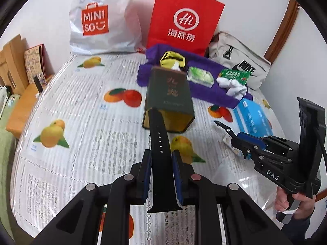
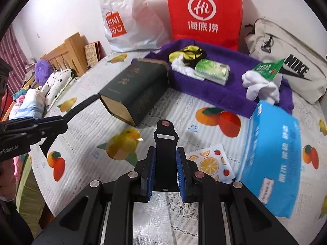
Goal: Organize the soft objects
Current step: 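Carry both black strap pieces toward the purple towel with both tools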
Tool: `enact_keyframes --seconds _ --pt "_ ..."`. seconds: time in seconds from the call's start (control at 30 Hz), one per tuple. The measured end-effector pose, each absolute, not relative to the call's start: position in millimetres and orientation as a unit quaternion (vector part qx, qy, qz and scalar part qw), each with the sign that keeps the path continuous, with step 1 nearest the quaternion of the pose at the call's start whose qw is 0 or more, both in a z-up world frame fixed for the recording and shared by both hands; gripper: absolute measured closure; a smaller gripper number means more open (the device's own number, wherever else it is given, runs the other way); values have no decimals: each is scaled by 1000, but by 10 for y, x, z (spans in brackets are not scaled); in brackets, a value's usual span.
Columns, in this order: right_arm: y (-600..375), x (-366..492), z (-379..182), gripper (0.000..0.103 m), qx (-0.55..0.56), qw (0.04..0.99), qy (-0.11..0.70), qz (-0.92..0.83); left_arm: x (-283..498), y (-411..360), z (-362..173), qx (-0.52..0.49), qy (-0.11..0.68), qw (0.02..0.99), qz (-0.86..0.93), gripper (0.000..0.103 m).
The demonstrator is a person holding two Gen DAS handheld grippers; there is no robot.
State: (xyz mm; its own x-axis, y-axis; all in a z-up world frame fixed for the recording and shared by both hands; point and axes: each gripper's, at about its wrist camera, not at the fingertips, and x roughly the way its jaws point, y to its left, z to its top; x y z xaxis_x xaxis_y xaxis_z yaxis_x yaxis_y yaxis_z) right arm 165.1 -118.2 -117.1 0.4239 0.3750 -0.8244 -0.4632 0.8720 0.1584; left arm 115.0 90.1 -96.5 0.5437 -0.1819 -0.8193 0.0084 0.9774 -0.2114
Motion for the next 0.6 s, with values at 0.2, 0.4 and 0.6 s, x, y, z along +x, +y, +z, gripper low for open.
enact_keyframes --seconds 0.2,0.4,0.6 --pt "-1239 1713 -997 83 -45 849 463 252 1227 866 -799 -85 462 881 -59 86" --pt "-1216 1690 -1022 83 -47 846 463 260 1224 891 -919 -88 478 872 -61 87" --pt "-1184 1668 -1087 83 -45 844 464 264 1221 845 -1287 -88 516 851 -54 87"
